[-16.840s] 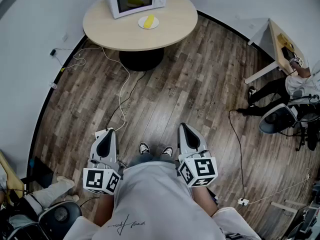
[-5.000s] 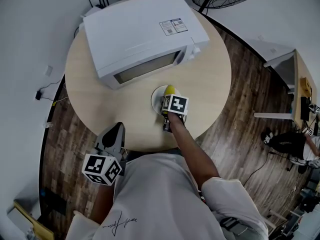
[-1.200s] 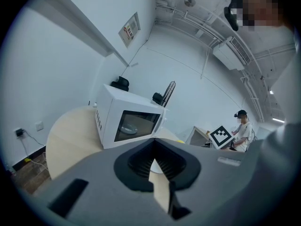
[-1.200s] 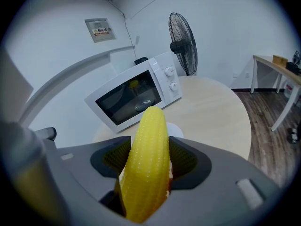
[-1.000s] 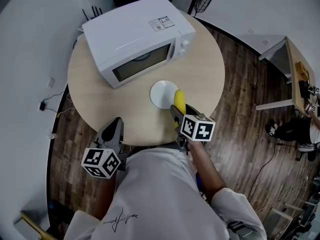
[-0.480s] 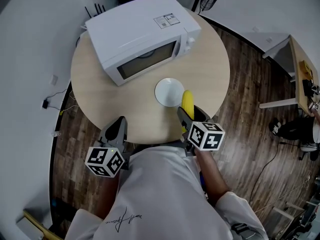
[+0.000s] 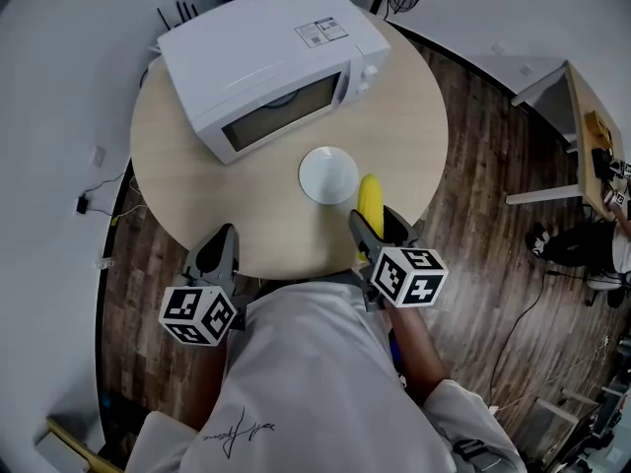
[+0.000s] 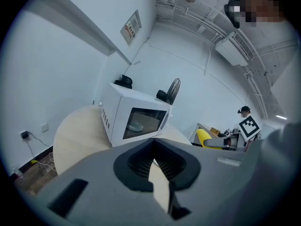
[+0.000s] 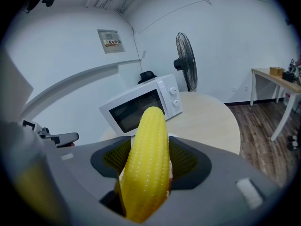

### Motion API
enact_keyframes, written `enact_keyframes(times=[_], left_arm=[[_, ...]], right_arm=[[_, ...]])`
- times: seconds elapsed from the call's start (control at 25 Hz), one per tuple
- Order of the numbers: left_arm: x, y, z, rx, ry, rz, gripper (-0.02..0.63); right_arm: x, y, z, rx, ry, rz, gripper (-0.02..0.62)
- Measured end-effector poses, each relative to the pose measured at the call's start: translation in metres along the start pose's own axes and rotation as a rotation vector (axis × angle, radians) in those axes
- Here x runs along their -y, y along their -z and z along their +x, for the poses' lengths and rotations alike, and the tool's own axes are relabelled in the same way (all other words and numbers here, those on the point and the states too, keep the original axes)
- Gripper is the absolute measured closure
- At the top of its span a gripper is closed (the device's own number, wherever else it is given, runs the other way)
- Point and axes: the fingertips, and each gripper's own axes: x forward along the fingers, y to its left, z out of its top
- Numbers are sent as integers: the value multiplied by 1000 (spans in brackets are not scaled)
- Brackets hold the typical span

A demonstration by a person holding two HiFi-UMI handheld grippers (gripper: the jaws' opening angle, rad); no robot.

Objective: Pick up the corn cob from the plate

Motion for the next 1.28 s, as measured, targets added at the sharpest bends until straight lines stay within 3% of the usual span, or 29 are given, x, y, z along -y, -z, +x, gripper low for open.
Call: enact_keyframes(times=[0.4, 0.56, 1.28], left_arm=[[0, -14, 0, 6, 0, 63, 615], [-1, -24, -8, 50, -17, 65, 614], [8, -10, -7, 29, -15, 55, 615]], right_arm=[[-13, -21, -15, 98, -55, -113, 327], [-22, -30, -20, 138, -106, -156, 327], [-14, -30, -28, 115, -128, -176, 328]])
